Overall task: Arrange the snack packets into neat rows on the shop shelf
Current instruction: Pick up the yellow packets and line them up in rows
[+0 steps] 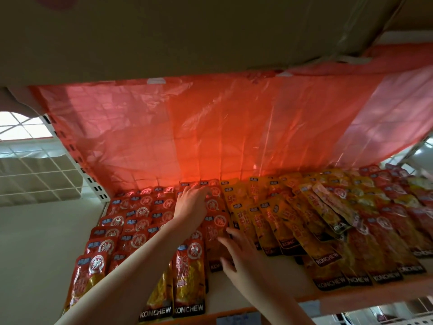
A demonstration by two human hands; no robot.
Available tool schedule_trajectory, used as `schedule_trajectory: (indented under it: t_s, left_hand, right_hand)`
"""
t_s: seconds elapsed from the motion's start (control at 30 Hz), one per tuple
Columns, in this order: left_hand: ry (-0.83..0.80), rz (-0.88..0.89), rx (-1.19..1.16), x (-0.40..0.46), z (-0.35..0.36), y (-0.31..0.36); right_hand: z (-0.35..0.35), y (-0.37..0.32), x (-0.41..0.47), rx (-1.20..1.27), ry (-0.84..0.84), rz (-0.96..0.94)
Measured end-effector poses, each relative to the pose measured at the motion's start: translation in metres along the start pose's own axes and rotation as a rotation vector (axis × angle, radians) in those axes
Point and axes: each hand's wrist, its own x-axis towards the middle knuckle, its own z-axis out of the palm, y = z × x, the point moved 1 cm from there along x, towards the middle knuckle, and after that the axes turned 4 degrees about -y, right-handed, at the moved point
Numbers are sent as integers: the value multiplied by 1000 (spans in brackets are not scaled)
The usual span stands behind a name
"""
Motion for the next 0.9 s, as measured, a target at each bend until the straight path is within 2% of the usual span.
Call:
schedule_trajectory:
  t_s: [0.17, 0.37, 0.53, 0.67, 0.9]
  left_hand:
    - [0, -6, -91, 4, -4, 11]
    - [-17, -7, -150, -1, -3, 11]
    - [39, 20, -159, -12, -6, -2]
    - [64, 82, -111, -22, -6, -10]
    - [107, 93, -81, -23, -10, -8]
  right_hand:
    - [-1, -5, 1, -37, 58, 5]
    - [2, 3, -1, 45, 148, 19]
    - [3, 4, -1, -8, 202, 0]
    - [0, -1, 0, -104, 183, 9]
    - [0, -3, -1, -216, 148, 12]
